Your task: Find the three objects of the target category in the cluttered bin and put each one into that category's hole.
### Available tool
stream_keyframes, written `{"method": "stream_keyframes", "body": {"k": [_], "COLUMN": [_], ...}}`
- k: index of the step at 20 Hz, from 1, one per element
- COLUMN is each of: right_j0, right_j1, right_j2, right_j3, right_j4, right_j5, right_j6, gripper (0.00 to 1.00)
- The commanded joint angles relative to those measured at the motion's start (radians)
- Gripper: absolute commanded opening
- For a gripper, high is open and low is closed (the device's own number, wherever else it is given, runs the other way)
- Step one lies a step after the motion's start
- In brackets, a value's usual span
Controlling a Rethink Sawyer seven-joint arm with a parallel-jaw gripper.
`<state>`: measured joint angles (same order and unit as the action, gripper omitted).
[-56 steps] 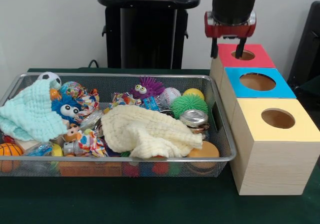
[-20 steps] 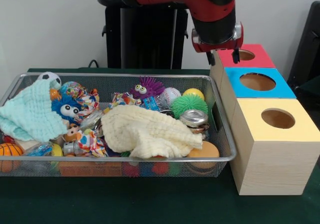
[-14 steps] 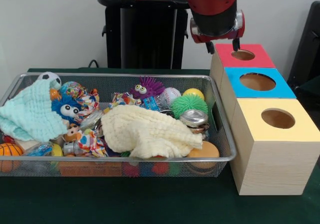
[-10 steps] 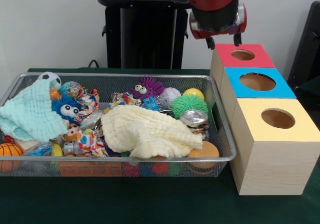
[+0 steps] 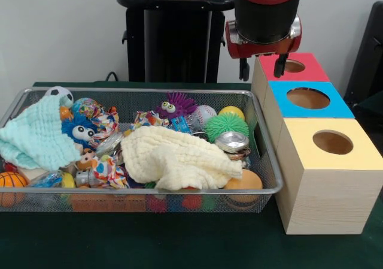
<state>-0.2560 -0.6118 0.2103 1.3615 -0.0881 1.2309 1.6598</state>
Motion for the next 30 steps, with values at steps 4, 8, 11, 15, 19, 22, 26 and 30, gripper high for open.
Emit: {"method": "stream_keyframes", "body": {"k": [4, 8, 11, 15, 19, 22, 26, 30], "right_j0": [0.014, 0.012, -0.001, -0.048, -0.084, -0.107, -0.124, -0.131], "right_j1": [-0.044, -0.048, -0.07, -0.089, -0.077, -0.068, -0.075, -0.083], "right_j2": [0.015, 0.014, 0.013, 0.026, 0.039, 0.052, 0.065, 0.073], "right_j3": [0.004, 0.042, 0.128, 0.216, 0.184, 0.183, 0.209, 0.23], "right_j4": [-0.138, -0.138, -0.134, -0.121, -0.113, -0.113, -0.118, -0.12], "right_j5": [-0.154, -0.184, -0.253, -0.329, -0.273, -0.274, -0.302, -0.317], "right_j6": [-0.036, -0.013, -0.005, -0.037, -0.082, -0.102, -0.106, -0.098], "gripper": [1.0, 1.0, 1.0, 1.0, 1.0, 1.0, 1.0, 1.0]}}
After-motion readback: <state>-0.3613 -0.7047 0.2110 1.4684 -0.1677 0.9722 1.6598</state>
